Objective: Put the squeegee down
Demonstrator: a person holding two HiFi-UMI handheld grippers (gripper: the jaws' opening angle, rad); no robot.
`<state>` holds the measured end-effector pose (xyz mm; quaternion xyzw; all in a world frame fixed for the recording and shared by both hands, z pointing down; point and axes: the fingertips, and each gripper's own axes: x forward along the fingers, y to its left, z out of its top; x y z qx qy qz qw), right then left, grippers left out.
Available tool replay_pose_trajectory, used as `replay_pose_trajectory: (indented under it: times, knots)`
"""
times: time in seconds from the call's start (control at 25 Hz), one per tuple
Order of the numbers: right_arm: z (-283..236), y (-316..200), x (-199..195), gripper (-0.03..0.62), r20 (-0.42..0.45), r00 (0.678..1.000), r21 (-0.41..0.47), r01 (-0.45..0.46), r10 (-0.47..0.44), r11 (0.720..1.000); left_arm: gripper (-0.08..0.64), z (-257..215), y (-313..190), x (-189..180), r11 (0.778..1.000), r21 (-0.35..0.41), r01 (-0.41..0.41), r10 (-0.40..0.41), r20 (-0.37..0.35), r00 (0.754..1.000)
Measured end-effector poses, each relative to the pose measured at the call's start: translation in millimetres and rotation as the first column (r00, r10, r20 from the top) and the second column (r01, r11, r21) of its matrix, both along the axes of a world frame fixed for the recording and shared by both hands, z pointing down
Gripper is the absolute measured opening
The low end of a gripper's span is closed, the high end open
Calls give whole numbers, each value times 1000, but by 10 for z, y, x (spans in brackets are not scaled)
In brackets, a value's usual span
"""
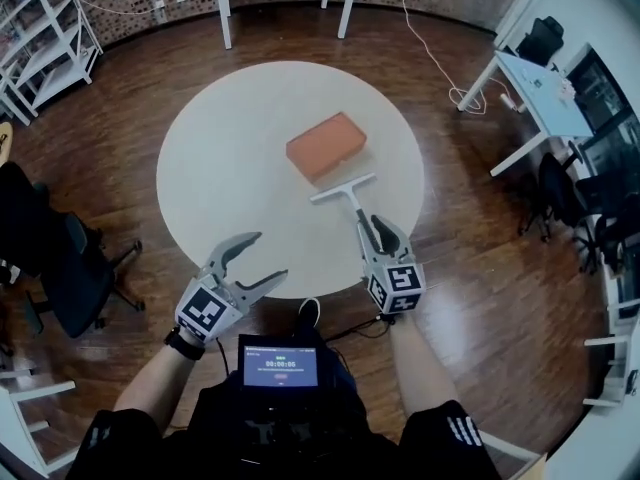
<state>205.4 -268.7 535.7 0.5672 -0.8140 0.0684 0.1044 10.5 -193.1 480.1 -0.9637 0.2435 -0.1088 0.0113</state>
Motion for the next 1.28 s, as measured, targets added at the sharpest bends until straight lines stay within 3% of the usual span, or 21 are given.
replay_pose_trajectory:
  times: [0.12, 0.36, 0.56, 0.8, 0.92, 1.04, 1.16, 1.28]
  knots:
    - [-399, 592, -252, 153, 66, 998, 57, -16, 12, 998, 324, -95, 438, -281, 999, 36, -21, 21, -4, 1000]
    - [-995, 1721, -692, 149, 107, 994, 140, -10, -5, 990, 324, -166, 1268, -718, 993, 79, -89, 86, 34, 996]
    - [-1288, 2379, -893, 121, 71, 997, 184, 9, -22, 983, 324, -326, 1658, -912, 994, 87, -66, 65, 6, 998]
    - [-1377, 2854, -988, 114, 12, 998, 189, 52, -55, 981, 324, -384, 2005, -881, 995, 87, -47, 49, -19, 999]
    - [-1388, 2999, -932, 109, 39, 998, 173, 50, -57, 984, 324, -400, 2136, -809, 993, 111, -46, 47, -15, 999]
    - [-1360, 3120, -844, 104, 85, 994, 148, 53, -66, 988, 324, -432, 2243, -717, 996, 89, -7, 10, -28, 1000]
    - [-1354, 3258, -761, 104, 57, 994, 141, 87, -95, 986, 324, -451, 2354, -600, 998, 56, 24, -22, -43, 999]
    - [-1325, 3352, -653, 104, 64, 992, 131, 95, -105, 987, 324, -448, 2413, -474, 997, 72, 16, -13, -31, 999]
